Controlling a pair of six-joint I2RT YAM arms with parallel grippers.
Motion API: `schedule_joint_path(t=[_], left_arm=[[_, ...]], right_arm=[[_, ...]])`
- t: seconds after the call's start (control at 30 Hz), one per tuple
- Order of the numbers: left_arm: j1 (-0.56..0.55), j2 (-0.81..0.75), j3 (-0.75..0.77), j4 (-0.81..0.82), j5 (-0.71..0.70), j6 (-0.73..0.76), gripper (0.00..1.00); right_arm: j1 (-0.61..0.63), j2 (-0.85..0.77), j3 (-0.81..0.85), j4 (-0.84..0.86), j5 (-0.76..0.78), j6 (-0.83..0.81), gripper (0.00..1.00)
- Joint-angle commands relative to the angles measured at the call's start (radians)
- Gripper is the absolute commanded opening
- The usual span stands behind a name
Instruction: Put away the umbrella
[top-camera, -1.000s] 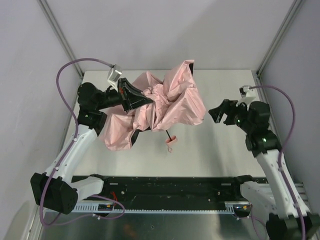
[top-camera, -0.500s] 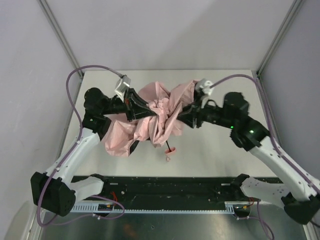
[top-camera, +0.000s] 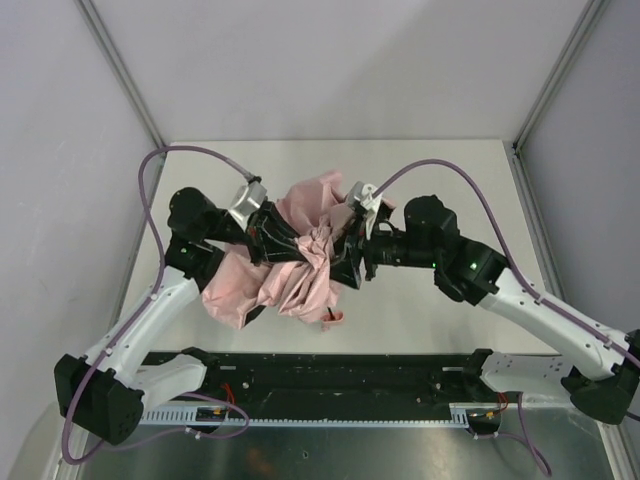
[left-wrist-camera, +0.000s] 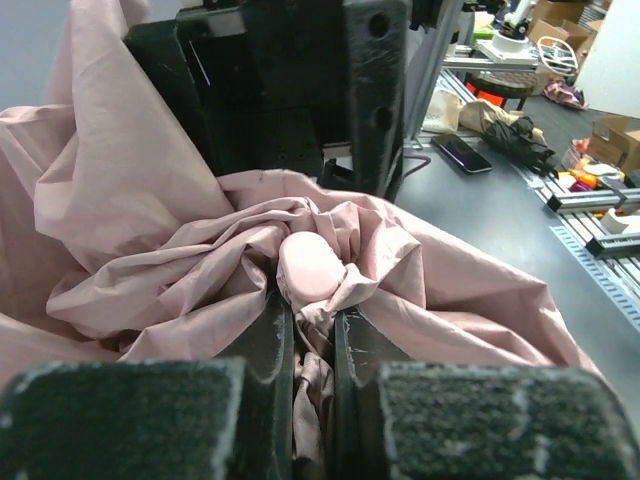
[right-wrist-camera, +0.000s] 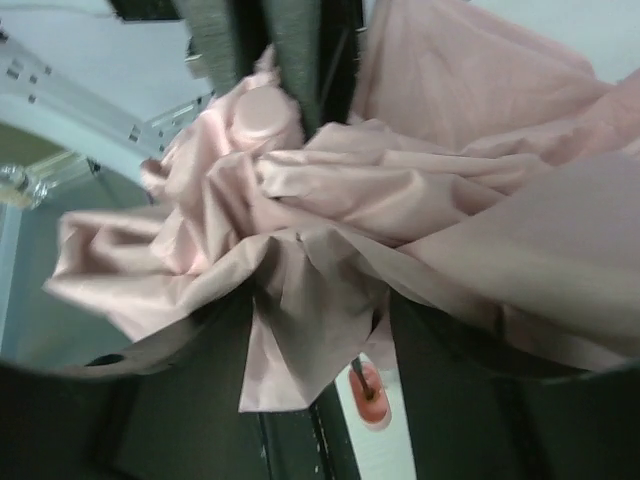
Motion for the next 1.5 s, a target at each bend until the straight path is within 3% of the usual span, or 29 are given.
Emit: schedule_joint_path(t=[0.0,0.17,0.3,0.4,0.57,0.63,0.73,0.83,0.9,0.97,1.07,1.13,1.27,1.37,1.47], left_arm=[[-0.048,-0.023,-0.008,0.073,0.037,0.062,0.0],[-0.043,-0.012,-0.009,0.073,0.055,0.067,0.0],[-0.042,-0.002,-0.004,0.073,0.087,0.063,0.0],[-0.042,0.002,-0.005,0.072,0.124,0.062,0.0],[-0.056,-0.005,-0.011,0.071,0.212,0.056,0.0],[-0.058,-0.013,-0.014,0.07,0.225,0.059,0.0],[-0.058,-0.02,-0.007,0.071,0.239,0.06,0.0],[-0.058,-0.029,-0.003,0.069,0.248,0.061,0.0],[-0.056,-0.032,0.0,0.067,0.251,0.065,0.0],[-0.054,-0.034,0.003,0.066,0.256,0.066,0.0],[-0.053,-0.039,0.01,0.064,0.256,0.076,0.0],[-0.053,-0.036,0.017,0.061,0.257,0.078,0.0],[-0.053,-0.028,0.03,0.057,0.251,0.082,0.0],[-0.052,-0.025,0.035,0.054,0.255,0.084,0.0],[-0.052,-0.035,0.035,0.051,0.261,0.087,0.0]], right_arm=[[0.02,-0.094,0.058,-0.168,0.027,0.0,0.68],[0.021,-0.304,0.054,-0.393,0.03,0.03,0.87],[0.019,-0.479,0.054,-0.42,0.042,0.063,0.96],[0.02,-0.547,0.069,-0.425,0.154,0.066,0.99],[0.049,-0.521,0.126,-0.451,0.595,0.01,0.99],[0.064,-0.46,0.158,-0.456,0.674,-0.055,0.99],[0.037,-0.367,0.196,-0.444,0.658,-0.137,0.99],[-0.179,-0.283,0.215,-0.401,0.349,-0.145,0.99],[-0.442,-0.229,0.213,-0.363,0.001,-0.096,0.98],[-0.706,-0.175,0.186,-0.293,-0.458,-0.049,0.93],[-0.929,-0.139,0.099,-0.122,-0.857,0.055,0.91],[-0.962,-0.126,0.035,0.042,-0.981,0.165,0.92],[-0.983,-0.136,-0.01,0.156,-1.011,0.232,0.98],[-0.992,-0.121,-0.015,0.152,-1.073,0.213,0.96],[-0.916,-0.088,-0.015,0.08,-1.14,0.14,0.94]])
